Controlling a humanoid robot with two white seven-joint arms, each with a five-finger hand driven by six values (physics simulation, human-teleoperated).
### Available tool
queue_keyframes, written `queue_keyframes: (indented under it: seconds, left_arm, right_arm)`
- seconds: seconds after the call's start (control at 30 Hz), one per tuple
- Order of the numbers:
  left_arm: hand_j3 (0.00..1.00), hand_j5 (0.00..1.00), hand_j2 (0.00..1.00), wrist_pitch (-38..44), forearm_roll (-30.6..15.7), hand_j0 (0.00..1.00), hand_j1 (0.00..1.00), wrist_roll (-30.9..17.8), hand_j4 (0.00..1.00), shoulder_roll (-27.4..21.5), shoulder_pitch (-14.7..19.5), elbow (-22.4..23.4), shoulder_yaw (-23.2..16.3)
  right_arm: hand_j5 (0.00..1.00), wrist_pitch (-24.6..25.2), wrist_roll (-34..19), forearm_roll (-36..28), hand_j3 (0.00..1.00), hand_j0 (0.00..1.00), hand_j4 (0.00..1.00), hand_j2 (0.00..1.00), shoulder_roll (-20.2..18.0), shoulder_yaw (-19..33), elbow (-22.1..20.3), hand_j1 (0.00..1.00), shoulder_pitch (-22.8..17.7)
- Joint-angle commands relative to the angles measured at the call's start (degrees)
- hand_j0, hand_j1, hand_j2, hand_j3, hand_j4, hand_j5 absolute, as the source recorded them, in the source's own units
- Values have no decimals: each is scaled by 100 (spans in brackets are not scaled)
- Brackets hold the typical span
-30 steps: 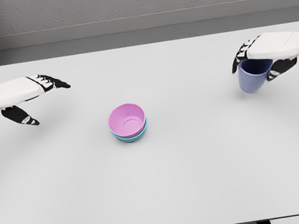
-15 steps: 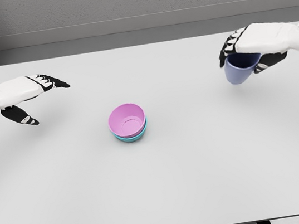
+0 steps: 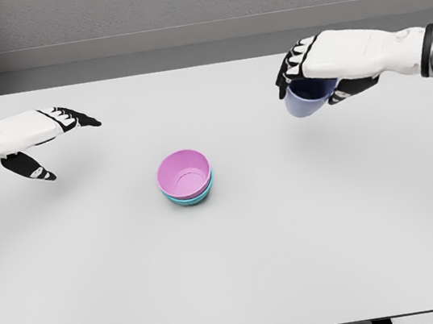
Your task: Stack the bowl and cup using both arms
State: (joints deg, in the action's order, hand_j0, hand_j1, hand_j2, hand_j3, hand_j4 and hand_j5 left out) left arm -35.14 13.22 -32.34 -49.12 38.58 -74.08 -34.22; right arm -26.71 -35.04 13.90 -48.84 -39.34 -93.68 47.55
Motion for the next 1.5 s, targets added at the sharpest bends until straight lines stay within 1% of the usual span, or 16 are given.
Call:
queue_keyframes:
  seconds: [0.0, 0.1, 0.23, 0.27, 0.37, 0.6, 0.67, 0.8, 1.03, 1.2, 1.47]
  left_arm:
    - [100, 100, 100, 14, -39, 100, 100, 0, 100, -10, 9, 16, 4]
    - [100, 100, 100, 14, -39, 100, 100, 8, 100, -10, 9, 34, 4]
    - [100, 100, 100, 14, -39, 100, 100, 8, 100, -28, 17, 78, 4]
    - [100, 100, 100, 14, -39, 100, 100, 8, 100, -221, 0, 69, 12]
    - [100, 100, 100, 14, -39, 100, 100, 8, 100, -256, -35, 43, 109]
    - [100, 100, 100, 14, -39, 100, 100, 8, 100, -230, -44, 43, 109]
    - [100, 100, 100, 14, -39, 100, 100, 8, 100, -221, -44, 52, 109]
    - [100, 100, 100, 14, -39, 100, 100, 8, 100, -212, -35, 52, 109]
    - [100, 100, 100, 14, -39, 100, 100, 8, 100, -230, -26, 69, 109]
    - [100, 100, 100, 14, -39, 100, 100, 8, 100, -247, -26, 61, 118]
    - [100, 100, 100, 14, -39, 100, 100, 8, 100, -256, -26, 43, 118]
  right_arm:
    - [64, 8, 4, -28, 64, 64, 64, 64, 120, 5, -159, 64, 9]
    - [64, -9, 4, -28, 64, 64, 64, 64, 138, 5, -291, 64, 9]
    - [64, -18, 4, -28, 64, 64, 64, 64, 287, -4, -432, 64, 9]
    - [64, -18, 4, -28, 64, 64, 64, 64, 331, 5, -432, 64, 9]
    - [64, -9, 4, -28, 64, 64, 64, 64, 402, 5, -555, 64, 35]
    - [65, -159, 4, -72, 65, 65, 65, 65, 797, -30, -581, 65, 53]
    - [65, -203, 4, -72, 65, 65, 65, 65, 841, -56, -678, 65, 53]
    - [65, -238, 4, -80, 65, 65, 65, 65, 920, -83, -678, 65, 53]
    - [65, -238, 4, -72, 65, 65, 65, 65, 1298, -223, -678, 65, 53]
    - [65, -220, 4, -72, 65, 65, 65, 65, 1491, -381, -678, 65, 88]
    - [65, -124, 4, -28, 65, 65, 65, 65, 1676, -663, -537, 65, 202]
